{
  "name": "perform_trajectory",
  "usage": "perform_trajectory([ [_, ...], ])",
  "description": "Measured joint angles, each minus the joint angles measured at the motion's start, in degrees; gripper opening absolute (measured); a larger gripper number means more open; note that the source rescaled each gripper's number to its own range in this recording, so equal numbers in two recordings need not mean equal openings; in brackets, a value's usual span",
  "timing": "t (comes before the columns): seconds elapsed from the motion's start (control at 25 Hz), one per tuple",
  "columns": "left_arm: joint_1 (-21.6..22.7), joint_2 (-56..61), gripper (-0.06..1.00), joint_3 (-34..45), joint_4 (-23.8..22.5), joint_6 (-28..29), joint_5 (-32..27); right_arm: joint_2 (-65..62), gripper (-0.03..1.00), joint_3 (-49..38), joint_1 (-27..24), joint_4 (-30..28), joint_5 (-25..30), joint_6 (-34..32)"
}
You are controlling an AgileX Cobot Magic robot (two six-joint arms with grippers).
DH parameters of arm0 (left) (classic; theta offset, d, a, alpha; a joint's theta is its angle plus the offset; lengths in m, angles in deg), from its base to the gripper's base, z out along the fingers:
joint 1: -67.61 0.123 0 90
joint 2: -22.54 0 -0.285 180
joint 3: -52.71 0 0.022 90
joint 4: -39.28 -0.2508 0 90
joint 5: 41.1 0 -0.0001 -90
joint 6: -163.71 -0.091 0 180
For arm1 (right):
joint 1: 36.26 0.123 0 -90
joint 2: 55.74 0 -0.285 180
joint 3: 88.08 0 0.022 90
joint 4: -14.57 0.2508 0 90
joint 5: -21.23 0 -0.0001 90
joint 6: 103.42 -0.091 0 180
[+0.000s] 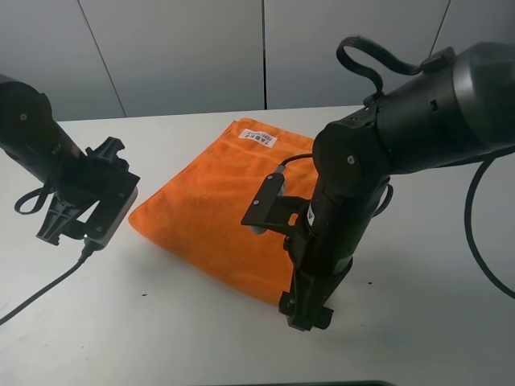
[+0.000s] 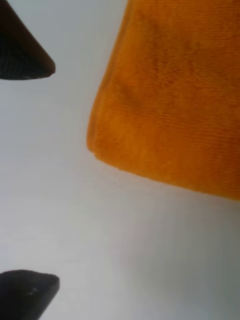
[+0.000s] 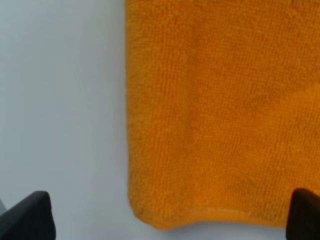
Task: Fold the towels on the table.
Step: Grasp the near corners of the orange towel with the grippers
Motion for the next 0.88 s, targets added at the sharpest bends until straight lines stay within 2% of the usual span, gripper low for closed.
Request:
perform_trajectory([
  [0.24, -2.7, -1.27, 0.99, 0.0, 1.41, -1.66, 0.0, 0.0, 1.0, 0.0, 0.0, 0.0, -0.72, -0.17],
  [0.88, -2.81, -5.57, 0.99, 0.45, -1.17, -1.94, 3.43, 0.0, 1.0, 0.0, 0.0, 0.0, -0.97, -0.26],
])
